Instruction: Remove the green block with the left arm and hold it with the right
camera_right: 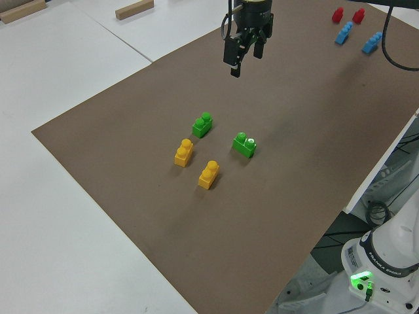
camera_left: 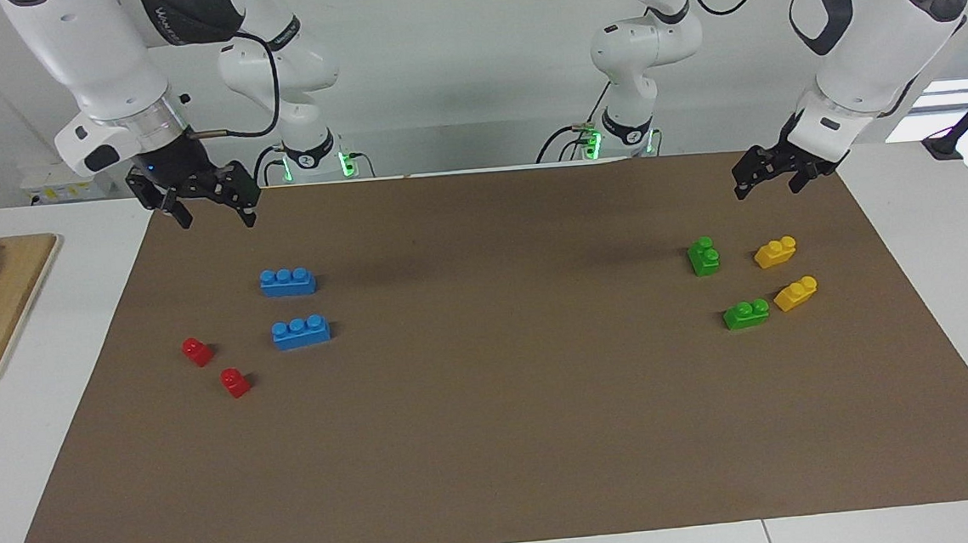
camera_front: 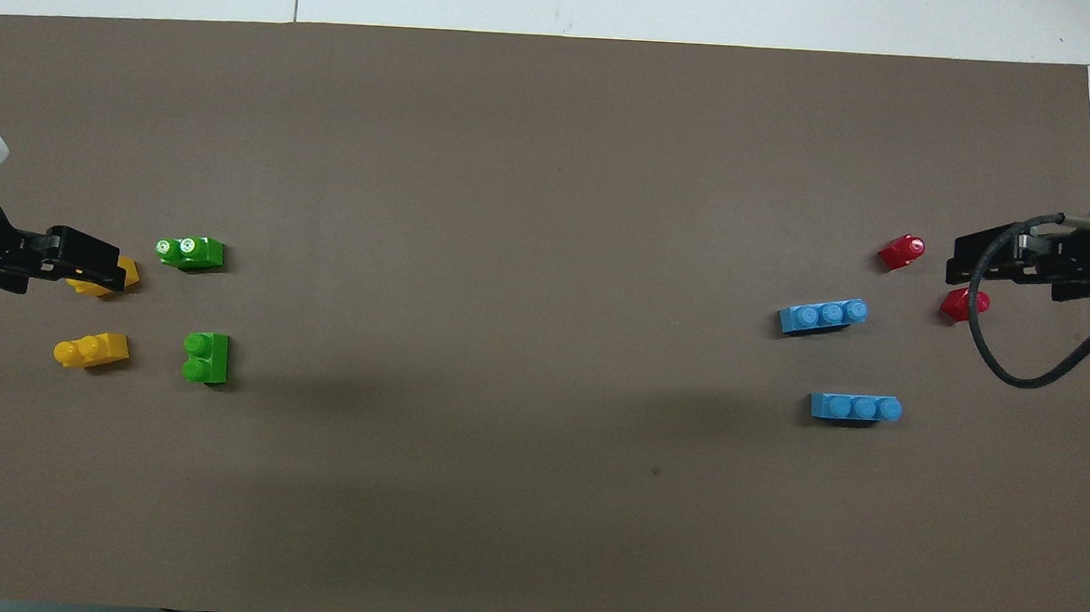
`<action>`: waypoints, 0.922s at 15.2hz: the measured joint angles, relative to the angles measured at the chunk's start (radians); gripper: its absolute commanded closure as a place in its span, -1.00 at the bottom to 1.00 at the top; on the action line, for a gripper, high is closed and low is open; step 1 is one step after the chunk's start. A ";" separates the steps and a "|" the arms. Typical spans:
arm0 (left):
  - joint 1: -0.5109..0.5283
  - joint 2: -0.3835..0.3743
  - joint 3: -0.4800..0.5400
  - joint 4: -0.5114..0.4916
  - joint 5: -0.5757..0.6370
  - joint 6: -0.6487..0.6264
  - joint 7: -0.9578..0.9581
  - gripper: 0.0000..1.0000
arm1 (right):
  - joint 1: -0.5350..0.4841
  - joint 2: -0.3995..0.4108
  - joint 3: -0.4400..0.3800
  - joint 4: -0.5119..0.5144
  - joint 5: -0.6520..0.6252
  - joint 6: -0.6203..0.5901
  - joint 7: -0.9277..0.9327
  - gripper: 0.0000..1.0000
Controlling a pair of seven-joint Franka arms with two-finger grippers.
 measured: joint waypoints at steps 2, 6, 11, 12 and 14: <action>-0.022 0.020 0.001 0.031 0.000 -0.020 0.000 -1.00 | 0.000 0.001 0.000 -0.001 -0.001 0.000 -0.001 -0.99; -0.041 0.042 0.005 0.053 0.001 -0.022 0.000 -1.00 | 0.000 0.001 -0.001 -0.001 -0.009 -0.001 -0.001 -0.98; -0.041 0.044 0.017 0.061 0.001 -0.019 0.000 -1.00 | -0.002 0.001 -0.002 -0.001 -0.041 -0.001 -0.001 -0.98; -0.041 0.044 0.018 0.067 0.001 -0.017 -0.001 -1.00 | -0.002 0.001 -0.002 -0.001 -0.041 -0.001 -0.001 -0.98; -0.041 0.044 0.019 0.086 0.001 -0.017 -0.001 -1.00 | -0.002 0.001 -0.002 -0.001 -0.041 -0.001 -0.001 -0.98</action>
